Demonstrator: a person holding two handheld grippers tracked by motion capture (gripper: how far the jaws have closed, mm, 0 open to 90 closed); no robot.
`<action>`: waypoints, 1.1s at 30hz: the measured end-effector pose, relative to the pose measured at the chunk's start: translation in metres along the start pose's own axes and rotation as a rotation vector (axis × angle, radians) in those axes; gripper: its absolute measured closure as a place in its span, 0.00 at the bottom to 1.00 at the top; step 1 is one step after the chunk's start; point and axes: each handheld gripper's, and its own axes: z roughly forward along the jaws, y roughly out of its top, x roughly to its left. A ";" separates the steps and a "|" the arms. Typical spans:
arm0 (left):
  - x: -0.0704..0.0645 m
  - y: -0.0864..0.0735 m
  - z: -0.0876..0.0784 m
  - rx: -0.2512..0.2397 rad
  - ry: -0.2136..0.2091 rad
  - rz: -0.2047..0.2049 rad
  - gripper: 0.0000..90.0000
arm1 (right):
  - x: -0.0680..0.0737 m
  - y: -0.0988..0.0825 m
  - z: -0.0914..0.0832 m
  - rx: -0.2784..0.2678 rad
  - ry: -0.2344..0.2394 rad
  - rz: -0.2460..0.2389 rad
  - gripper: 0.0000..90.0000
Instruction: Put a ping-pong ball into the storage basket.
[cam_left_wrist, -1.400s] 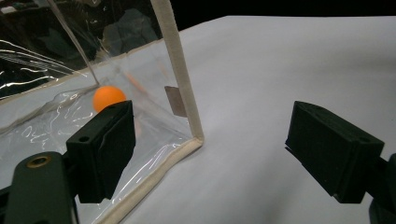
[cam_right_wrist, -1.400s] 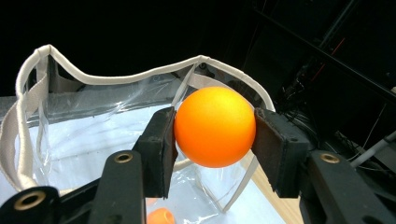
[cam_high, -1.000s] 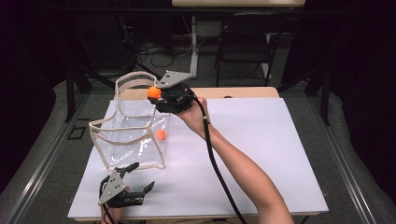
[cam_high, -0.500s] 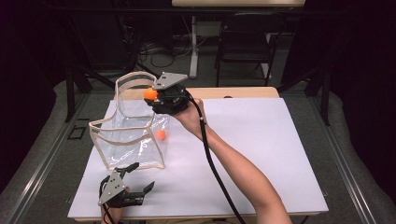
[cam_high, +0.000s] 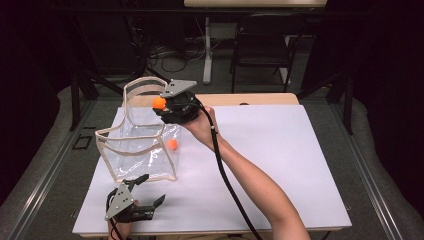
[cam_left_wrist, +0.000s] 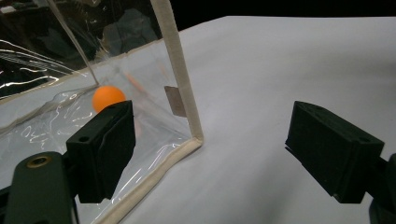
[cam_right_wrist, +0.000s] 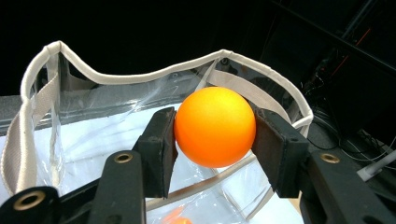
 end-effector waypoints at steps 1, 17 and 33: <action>0.000 0.000 0.000 0.000 -0.001 0.000 0.17 | 0.000 0.000 0.001 0.003 0.000 -0.001 0.56; 0.000 0.000 0.000 -0.002 -0.001 -0.001 0.17 | 0.003 -0.002 0.011 0.048 0.020 0.011 0.41; 0.000 0.000 0.000 -0.001 -0.001 0.000 0.17 | -0.008 -0.007 -0.020 0.022 0.070 0.064 0.11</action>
